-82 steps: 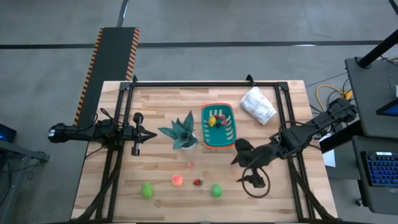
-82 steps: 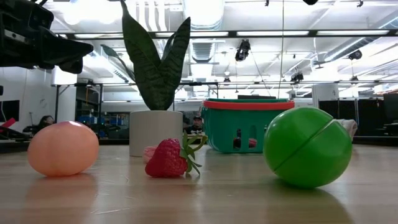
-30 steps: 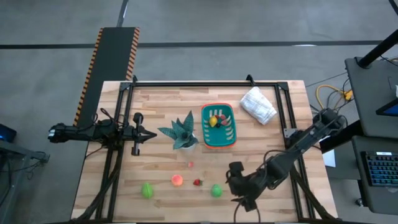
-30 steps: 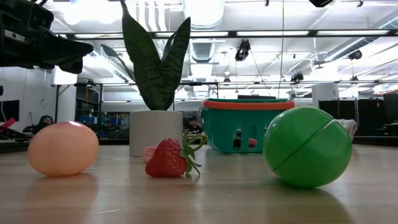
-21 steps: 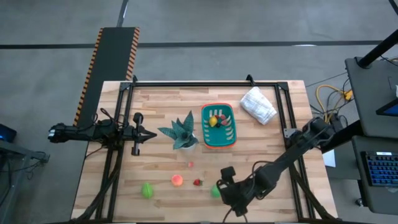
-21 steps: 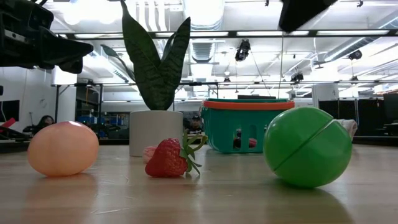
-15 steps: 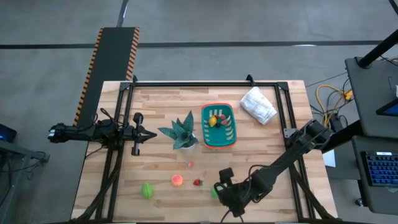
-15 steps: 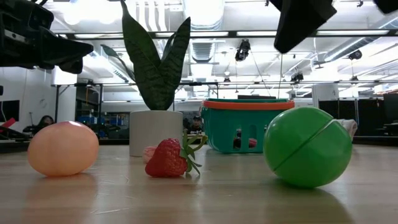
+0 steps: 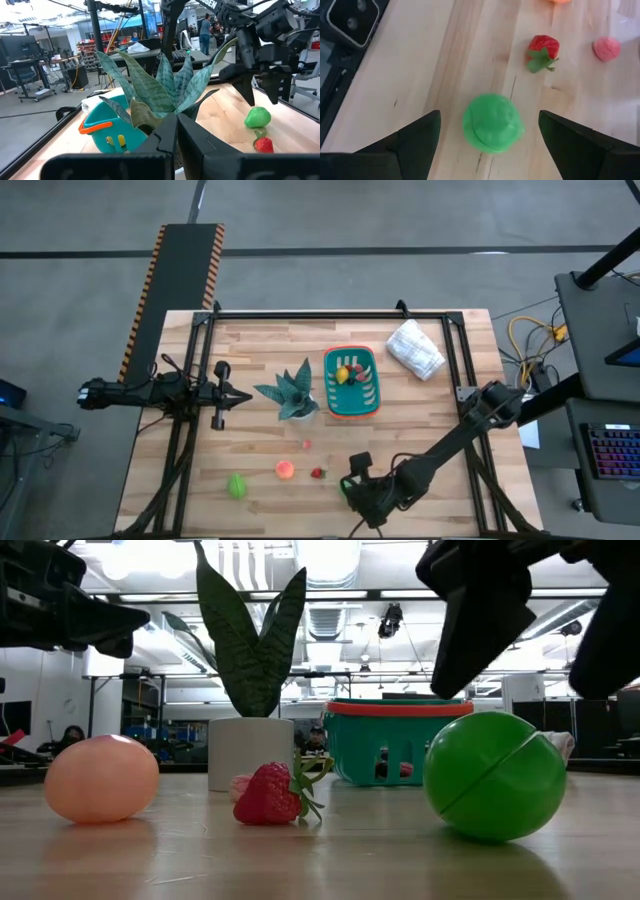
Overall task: Build produce basket
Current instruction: Put the pear into the basket
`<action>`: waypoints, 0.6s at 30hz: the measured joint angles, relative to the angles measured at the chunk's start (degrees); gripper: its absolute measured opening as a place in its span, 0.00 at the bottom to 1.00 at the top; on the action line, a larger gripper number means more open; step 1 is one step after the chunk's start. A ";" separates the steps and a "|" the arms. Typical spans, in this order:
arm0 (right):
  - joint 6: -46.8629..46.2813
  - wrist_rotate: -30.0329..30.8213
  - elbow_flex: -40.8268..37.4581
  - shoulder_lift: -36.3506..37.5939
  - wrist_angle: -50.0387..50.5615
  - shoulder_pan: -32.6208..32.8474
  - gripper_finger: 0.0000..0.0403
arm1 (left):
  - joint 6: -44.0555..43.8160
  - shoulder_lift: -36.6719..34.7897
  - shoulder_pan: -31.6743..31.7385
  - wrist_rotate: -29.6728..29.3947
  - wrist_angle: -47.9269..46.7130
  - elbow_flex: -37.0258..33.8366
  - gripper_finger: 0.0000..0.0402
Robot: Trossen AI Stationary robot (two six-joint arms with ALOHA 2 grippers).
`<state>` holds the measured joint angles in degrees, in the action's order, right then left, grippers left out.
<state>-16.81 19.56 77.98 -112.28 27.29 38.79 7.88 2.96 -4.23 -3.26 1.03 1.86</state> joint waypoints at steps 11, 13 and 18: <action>-0.07 0.20 -0.06 -3.23 -0.62 -0.04 0.81 | 0.00 -0.02 0.00 -0.01 0.01 0.01 0.00; -0.06 0.43 -0.11 -3.47 -0.68 -0.07 0.81 | 0.00 0.00 0.00 -0.01 -0.01 -0.01 0.00; 0.12 1.57 -0.11 -4.03 -1.59 -0.07 0.81 | 0.00 -0.02 0.00 0.00 -0.01 0.01 0.00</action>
<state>-16.69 21.12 77.87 -116.31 25.70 38.72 7.88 2.95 -4.23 -3.26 1.02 1.87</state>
